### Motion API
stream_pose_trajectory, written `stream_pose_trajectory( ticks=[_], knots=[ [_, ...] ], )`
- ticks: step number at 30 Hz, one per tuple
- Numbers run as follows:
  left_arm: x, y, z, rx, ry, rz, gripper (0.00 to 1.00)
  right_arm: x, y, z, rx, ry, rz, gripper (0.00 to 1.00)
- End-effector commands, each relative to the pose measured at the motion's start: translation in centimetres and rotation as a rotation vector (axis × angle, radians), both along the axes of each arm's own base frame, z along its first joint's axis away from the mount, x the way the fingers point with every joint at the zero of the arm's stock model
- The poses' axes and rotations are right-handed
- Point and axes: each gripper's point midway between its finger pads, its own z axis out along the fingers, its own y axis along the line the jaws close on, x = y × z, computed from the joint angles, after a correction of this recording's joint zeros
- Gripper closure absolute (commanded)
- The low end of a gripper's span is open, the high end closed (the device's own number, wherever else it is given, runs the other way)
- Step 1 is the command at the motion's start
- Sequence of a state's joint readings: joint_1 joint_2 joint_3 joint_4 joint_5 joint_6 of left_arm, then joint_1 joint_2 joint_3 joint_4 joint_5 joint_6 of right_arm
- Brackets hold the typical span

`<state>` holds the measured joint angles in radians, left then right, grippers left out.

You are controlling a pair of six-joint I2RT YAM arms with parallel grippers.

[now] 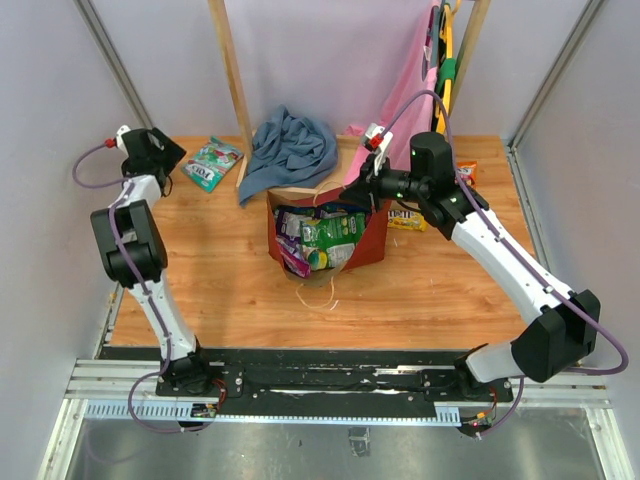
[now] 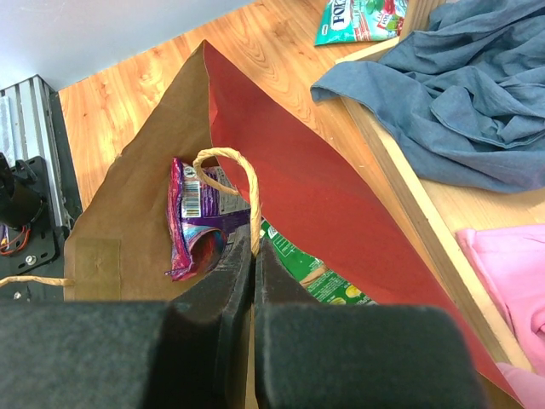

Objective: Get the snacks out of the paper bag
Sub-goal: Place the snack at the center of the board.

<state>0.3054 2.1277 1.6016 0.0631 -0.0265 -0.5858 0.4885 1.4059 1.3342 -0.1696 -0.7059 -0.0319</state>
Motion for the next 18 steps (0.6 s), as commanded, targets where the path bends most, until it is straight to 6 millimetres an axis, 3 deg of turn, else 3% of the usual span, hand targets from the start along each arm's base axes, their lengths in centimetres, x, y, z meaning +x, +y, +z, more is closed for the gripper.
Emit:
stream_pose_trajectory(
  ticks=[1,4,8,14,18],
  knots=[
    [-3.4,-0.3,4.4,0.052,-0.085,0.029,0.02,0.4,-0.1,1.2,0.023,-0.018,-0.011,0.99],
    [-6.3,-2.9,4.3,0.000,-0.109,-0.001,0.00,0.4,0.0,1.4,0.024,-0.021,-0.019,0.99],
    [-9.6,-8.5,4.8,0.005,-0.170,-0.083,0.00,0.1,0.1,2.0,0.026,-0.039,-0.019,0.99],
    [-13.8,-17.9,9.1,0.060,-0.245,-0.250,0.00,-1.8,0.9,3.0,0.015,-0.075,0.023,0.99],
    [-17.9,-20.6,12.2,0.058,-0.328,-0.285,0.00,-2.7,1.7,2.7,0.043,-0.053,0.043,0.99]
  ],
)
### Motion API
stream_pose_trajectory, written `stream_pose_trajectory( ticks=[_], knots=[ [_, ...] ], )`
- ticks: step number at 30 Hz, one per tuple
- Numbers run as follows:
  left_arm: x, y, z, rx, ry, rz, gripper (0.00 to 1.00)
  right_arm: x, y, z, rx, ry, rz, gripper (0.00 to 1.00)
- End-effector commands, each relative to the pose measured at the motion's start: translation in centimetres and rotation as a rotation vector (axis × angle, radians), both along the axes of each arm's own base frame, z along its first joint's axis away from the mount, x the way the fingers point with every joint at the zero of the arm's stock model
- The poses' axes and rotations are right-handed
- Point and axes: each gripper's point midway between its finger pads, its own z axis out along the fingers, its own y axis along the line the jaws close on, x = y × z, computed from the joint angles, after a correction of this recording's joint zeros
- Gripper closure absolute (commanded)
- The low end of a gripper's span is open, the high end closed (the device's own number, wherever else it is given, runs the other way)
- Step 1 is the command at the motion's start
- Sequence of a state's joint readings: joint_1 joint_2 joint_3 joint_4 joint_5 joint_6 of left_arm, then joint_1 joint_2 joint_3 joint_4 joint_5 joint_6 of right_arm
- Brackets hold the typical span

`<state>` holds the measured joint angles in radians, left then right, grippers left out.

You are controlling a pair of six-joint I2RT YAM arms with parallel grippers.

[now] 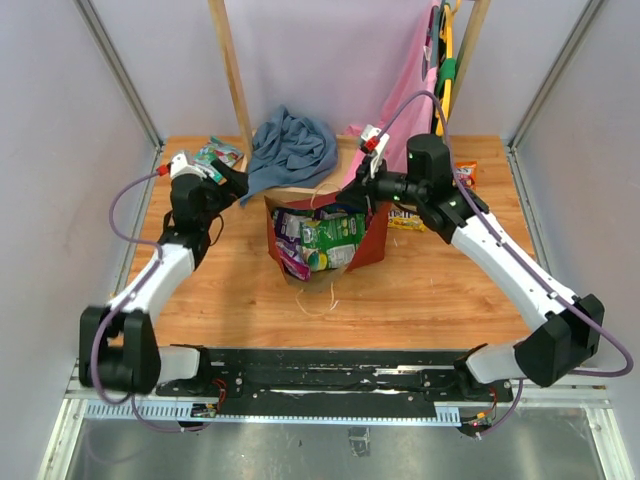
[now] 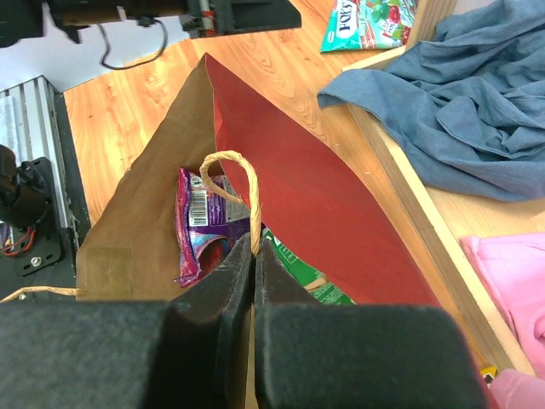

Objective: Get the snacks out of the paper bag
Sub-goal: Place the snack at the center of the board, then take out the snack from the paper bag.

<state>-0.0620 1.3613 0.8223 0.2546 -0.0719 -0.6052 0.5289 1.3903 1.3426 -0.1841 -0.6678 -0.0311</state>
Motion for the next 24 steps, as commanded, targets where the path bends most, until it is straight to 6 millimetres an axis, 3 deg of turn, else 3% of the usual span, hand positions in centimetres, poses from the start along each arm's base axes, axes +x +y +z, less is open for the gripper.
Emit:
stream_pose_trajectory(
  ticks=[1,5,8,12,15,18,24],
  knots=[
    [-3.9,-0.4,6.2,-0.004,-0.183,0.020,0.00,-2.3,1.4,2.0,0.054,-0.031,0.055,0.99],
    [-8.1,-1.2,10.5,-0.036,-0.274,-0.033,0.00,-3.9,2.6,1.2,0.048,-0.023,0.090,0.99],
    [-11.3,-2.0,13.5,-0.039,-0.343,-0.099,0.00,-4.2,2.6,1.7,0.069,-0.044,0.082,0.99],
    [-15.1,-5.9,15.8,-0.033,-0.429,-0.361,0.02,-4.4,2.4,3.0,0.114,-0.070,0.060,0.99],
    [-18.3,-9.1,15.9,-0.035,-0.473,-0.590,0.03,-4.7,2.4,4.0,0.149,-0.079,0.057,0.99],
    [-21.0,-10.8,15.9,-0.034,-0.508,-0.730,0.04,-5.2,2.5,4.8,0.168,-0.085,0.071,0.99],
    [-23.0,-12.4,13.6,-0.011,-0.458,-0.874,0.06,-6.3,3.4,5.0,0.154,-0.104,0.104,0.99]
  ],
)
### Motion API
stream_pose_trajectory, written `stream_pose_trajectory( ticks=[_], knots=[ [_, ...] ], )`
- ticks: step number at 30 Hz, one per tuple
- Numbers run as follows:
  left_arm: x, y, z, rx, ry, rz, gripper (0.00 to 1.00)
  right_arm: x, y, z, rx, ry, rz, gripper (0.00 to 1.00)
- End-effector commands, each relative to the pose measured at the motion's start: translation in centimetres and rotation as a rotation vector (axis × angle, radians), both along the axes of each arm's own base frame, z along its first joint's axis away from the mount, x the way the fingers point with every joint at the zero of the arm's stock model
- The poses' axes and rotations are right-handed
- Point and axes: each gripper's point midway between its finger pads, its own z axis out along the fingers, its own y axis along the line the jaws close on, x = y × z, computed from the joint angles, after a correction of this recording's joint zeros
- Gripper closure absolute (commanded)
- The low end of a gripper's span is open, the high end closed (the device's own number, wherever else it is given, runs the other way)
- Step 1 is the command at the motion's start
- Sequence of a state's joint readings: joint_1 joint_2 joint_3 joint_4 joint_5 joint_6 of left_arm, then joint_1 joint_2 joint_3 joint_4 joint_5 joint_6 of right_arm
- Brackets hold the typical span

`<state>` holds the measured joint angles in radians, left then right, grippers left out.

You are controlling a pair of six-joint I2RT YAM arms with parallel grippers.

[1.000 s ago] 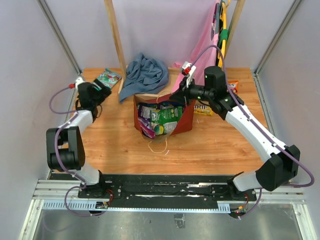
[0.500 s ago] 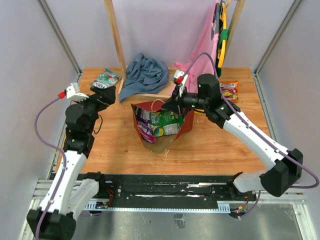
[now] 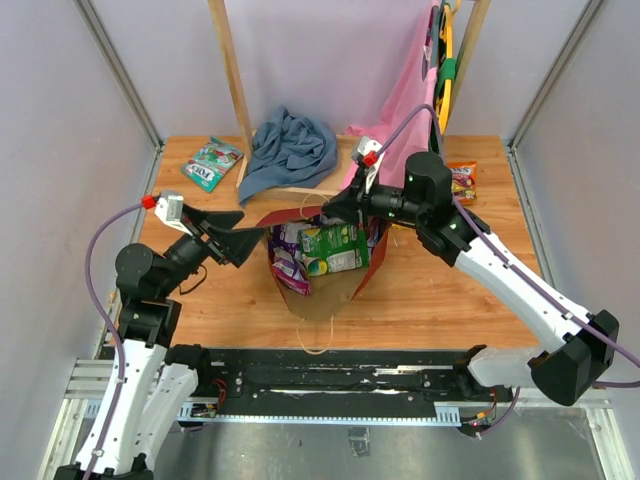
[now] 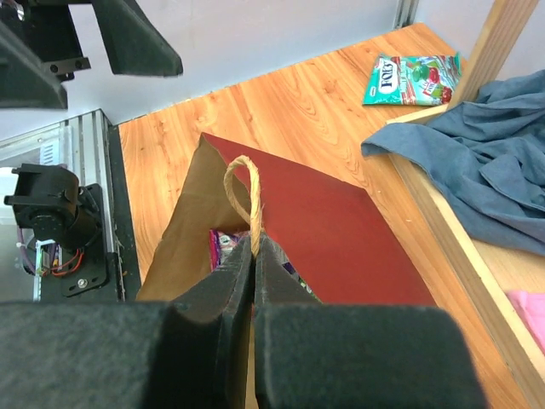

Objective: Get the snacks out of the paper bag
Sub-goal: Take out the snack from the paper bag.

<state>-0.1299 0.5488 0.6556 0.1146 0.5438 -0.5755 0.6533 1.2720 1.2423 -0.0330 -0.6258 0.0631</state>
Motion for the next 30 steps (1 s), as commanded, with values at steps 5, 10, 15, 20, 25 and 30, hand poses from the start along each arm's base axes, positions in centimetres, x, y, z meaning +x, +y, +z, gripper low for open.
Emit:
stream_pose_trajectory(
  ticks=[5,10,15,20,25,30],
  knots=[
    [-4.6,-4.5,-3.8,0.123,0.033,-0.298,0.06,-2.1,1.5,1.6,0.026,-0.050,0.054,0.99],
    [-4.3,-6.8,-5.9,0.196,0.140,-0.279,0.11,-2.2,1.9,1.0,0.036,-0.046,0.054,0.99],
    [-5.2,-9.8,-8.9,0.285,0.234,-0.291,0.15,-1.1,1.5,0.3,0.016,-0.043,-0.016,0.99],
    [-5.9,-12.3,-10.4,0.293,0.253,-0.313,0.14,0.3,0.8,-0.5,-0.009,-0.032,-0.105,0.99],
    [-5.7,-15.3,-12.9,0.438,0.269,-0.195,0.14,0.7,0.4,-0.5,-0.009,-0.032,-0.143,0.99],
    [-6.9,-18.5,-13.1,0.588,0.201,-0.089,0.14,1.3,-0.2,-0.8,-0.013,-0.034,-0.191,0.99]
  ],
)
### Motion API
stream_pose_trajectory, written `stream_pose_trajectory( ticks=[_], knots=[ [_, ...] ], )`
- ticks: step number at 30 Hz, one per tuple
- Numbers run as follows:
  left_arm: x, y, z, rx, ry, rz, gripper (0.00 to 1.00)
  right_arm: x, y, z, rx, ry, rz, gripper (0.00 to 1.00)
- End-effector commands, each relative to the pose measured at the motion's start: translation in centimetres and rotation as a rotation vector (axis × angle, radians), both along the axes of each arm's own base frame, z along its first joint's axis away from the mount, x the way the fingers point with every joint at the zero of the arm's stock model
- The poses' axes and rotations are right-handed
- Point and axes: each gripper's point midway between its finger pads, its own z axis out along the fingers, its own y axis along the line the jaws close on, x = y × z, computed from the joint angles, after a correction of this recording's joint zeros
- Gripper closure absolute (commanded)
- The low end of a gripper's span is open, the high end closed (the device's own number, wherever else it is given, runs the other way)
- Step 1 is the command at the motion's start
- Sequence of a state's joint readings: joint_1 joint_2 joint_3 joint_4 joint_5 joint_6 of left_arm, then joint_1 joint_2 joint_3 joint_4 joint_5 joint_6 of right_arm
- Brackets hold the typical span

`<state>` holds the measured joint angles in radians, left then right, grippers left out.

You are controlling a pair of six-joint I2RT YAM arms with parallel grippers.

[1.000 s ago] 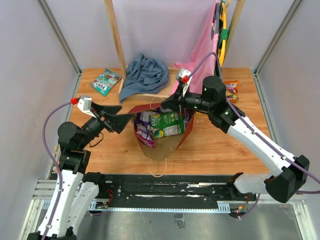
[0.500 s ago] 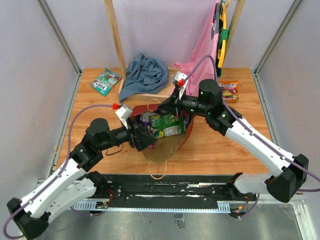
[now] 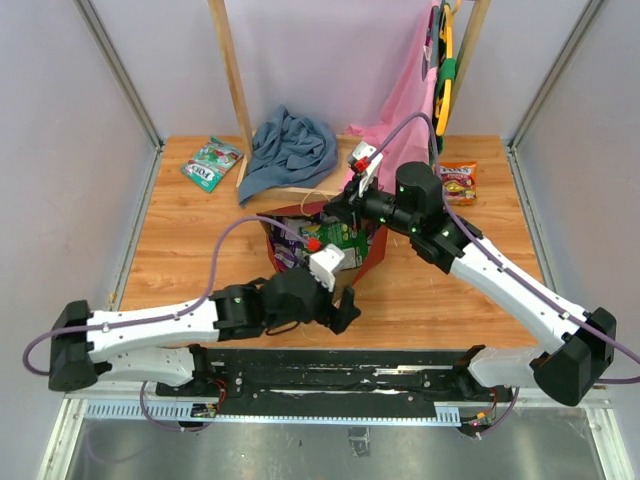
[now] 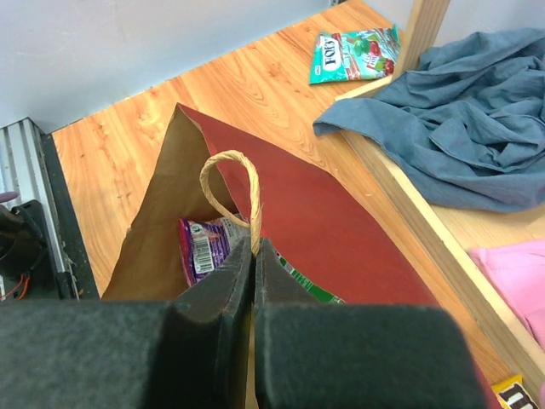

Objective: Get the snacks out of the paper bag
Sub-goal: Take out the snack from the paper bag.

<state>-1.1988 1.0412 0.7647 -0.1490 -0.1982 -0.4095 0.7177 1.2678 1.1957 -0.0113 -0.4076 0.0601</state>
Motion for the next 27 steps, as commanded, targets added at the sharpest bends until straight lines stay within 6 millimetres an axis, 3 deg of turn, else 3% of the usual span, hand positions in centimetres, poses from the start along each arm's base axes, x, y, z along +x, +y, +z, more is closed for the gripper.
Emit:
stream_pose_trajectory(
  ticks=[1,4,6,13,15,18,22,27],
  knots=[
    [1.6,-1.1,2.3,0.063,-0.174,0.180,0.14,0.0,-0.5,1.0,0.027,-0.027,-0.049,0.99],
    [2.2,-0.8,2.5,0.060,-0.197,0.277,0.14,0.0,-0.6,1.2,0.033,-0.026,-0.057,0.99],
    [3.0,0.5,3.2,0.029,-0.210,0.367,0.14,-0.1,-0.6,1.2,0.037,-0.026,-0.056,0.99],
    [3.4,5.2,8.9,-0.264,-0.248,0.479,0.10,-0.4,-1.3,1.6,0.043,-0.046,-0.070,0.99],
    [3.7,6.4,9.7,-0.286,-0.251,0.524,0.10,-0.5,-1.3,1.8,0.057,-0.050,-0.073,0.99],
    [4.6,7.2,8.2,-0.144,-0.255,0.602,0.14,-0.5,-1.3,1.9,0.074,-0.043,-0.076,0.99],
    [5.0,5.3,6.3,-0.018,-0.230,0.617,0.27,-0.7,-1.1,2.0,0.082,-0.031,-0.069,0.99],
    [5.5,4.3,4.0,0.035,-0.171,0.672,0.30,-0.8,-1.5,2.2,0.089,-0.034,-0.083,0.99]
  ],
)
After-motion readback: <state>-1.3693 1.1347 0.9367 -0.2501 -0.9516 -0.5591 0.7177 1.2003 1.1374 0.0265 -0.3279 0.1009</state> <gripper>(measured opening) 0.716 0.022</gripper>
